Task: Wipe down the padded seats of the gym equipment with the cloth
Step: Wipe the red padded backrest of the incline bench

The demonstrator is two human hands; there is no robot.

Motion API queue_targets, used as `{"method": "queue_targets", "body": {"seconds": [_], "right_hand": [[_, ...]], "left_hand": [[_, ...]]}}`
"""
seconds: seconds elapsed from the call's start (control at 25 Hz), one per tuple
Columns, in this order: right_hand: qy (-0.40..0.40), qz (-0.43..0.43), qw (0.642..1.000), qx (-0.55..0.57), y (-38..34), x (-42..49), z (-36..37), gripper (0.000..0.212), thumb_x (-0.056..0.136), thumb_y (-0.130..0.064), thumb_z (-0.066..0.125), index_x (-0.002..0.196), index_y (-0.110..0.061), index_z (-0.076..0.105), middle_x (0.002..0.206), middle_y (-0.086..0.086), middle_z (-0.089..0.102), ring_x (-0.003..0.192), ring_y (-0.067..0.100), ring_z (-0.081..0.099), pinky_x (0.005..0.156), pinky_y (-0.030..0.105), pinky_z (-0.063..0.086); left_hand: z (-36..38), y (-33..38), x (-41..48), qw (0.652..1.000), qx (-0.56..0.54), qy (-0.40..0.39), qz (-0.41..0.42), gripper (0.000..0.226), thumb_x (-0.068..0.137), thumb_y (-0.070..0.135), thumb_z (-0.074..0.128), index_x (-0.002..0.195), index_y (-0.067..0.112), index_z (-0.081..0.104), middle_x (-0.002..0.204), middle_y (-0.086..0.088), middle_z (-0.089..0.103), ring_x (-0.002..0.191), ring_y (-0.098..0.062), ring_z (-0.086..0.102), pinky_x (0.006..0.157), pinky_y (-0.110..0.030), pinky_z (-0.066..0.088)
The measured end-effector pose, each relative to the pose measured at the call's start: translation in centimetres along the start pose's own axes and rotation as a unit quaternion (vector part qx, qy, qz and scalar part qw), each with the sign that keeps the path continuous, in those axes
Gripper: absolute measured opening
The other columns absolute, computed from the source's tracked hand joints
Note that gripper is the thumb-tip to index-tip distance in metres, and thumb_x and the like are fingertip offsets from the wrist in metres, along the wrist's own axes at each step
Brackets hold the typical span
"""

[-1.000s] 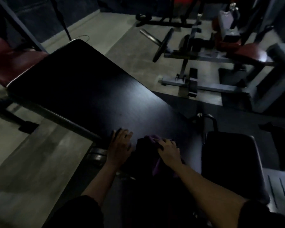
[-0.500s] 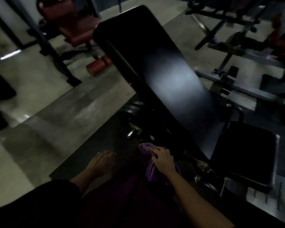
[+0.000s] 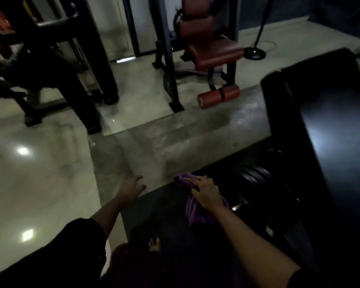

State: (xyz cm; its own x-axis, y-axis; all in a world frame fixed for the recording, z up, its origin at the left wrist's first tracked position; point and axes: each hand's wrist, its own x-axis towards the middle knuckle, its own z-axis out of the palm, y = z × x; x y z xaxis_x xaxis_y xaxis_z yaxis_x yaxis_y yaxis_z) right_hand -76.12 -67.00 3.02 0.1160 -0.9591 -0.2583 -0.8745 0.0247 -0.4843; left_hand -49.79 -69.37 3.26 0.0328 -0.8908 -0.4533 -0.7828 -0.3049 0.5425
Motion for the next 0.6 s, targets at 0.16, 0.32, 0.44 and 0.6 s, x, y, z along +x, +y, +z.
{"method": "queue_targets", "body": {"seconds": [0.16, 0.32, 0.44, 0.6], "right_hand": [[0.036, -0.024, 0.999, -0.019, -6.7, 12.1, -2.9, 0.046, 0.090, -0.029, 0.048, 0.135, -0.039, 0.043, 0.139, 0.004, 0.045, 0.123, 0.029, 0.039, 0.101, 0.044, 0.037], [0.064, -0.009, 0.998, 0.015, -9.8, 20.9, -6.3, 0.044, 0.088, -0.030, 0.049, 0.131, -0.037, 0.048, 0.136, 0.004, 0.050, 0.121, 0.030, 0.044, 0.101, 0.046, 0.038], [0.069, 0.014, 0.997, 0.020, -9.5, 26.9, -9.3, 0.053, 0.079, -0.041, 0.041, 0.131, -0.038, 0.047, 0.136, 0.003, 0.050, 0.121, 0.030, 0.045, 0.101, 0.049, 0.037], [0.101, 0.043, 0.994, 0.026, -7.1, 34.5, -12.9, 0.048, 0.084, -0.033, 0.048, 0.132, -0.033, 0.049, 0.137, 0.003, 0.050, 0.121, 0.030, 0.045, 0.101, 0.045, 0.039]], "left_hand": [[-8.4, 0.3, 7.3, 0.989, -0.142, 0.036, -0.014, 0.050, 0.096, 0.027, 0.050, 0.141, 0.010, 0.038, 0.146, -0.014, 0.039, 0.130, -0.029, 0.042, 0.100, -0.034, 0.037], [-14.6, 2.0, 13.8, 0.978, -0.204, 0.046, 0.007, 0.050, 0.096, 0.031, 0.048, 0.142, 0.014, 0.036, 0.147, -0.012, 0.039, 0.130, -0.029, 0.043, 0.097, -0.033, 0.039], [-17.5, 4.2, 19.3, 0.975, -0.217, 0.045, 0.025, 0.049, 0.097, 0.031, 0.047, 0.142, 0.014, 0.038, 0.145, -0.010, 0.042, 0.128, -0.029, 0.046, 0.094, -0.033, 0.041], [-19.6, 8.1, 27.7, 0.972, -0.222, 0.062, 0.037, 0.043, 0.096, 0.027, 0.048, 0.137, 0.013, 0.044, 0.139, -0.012, 0.048, 0.122, -0.029, 0.050, 0.093, -0.032, 0.040]]}}
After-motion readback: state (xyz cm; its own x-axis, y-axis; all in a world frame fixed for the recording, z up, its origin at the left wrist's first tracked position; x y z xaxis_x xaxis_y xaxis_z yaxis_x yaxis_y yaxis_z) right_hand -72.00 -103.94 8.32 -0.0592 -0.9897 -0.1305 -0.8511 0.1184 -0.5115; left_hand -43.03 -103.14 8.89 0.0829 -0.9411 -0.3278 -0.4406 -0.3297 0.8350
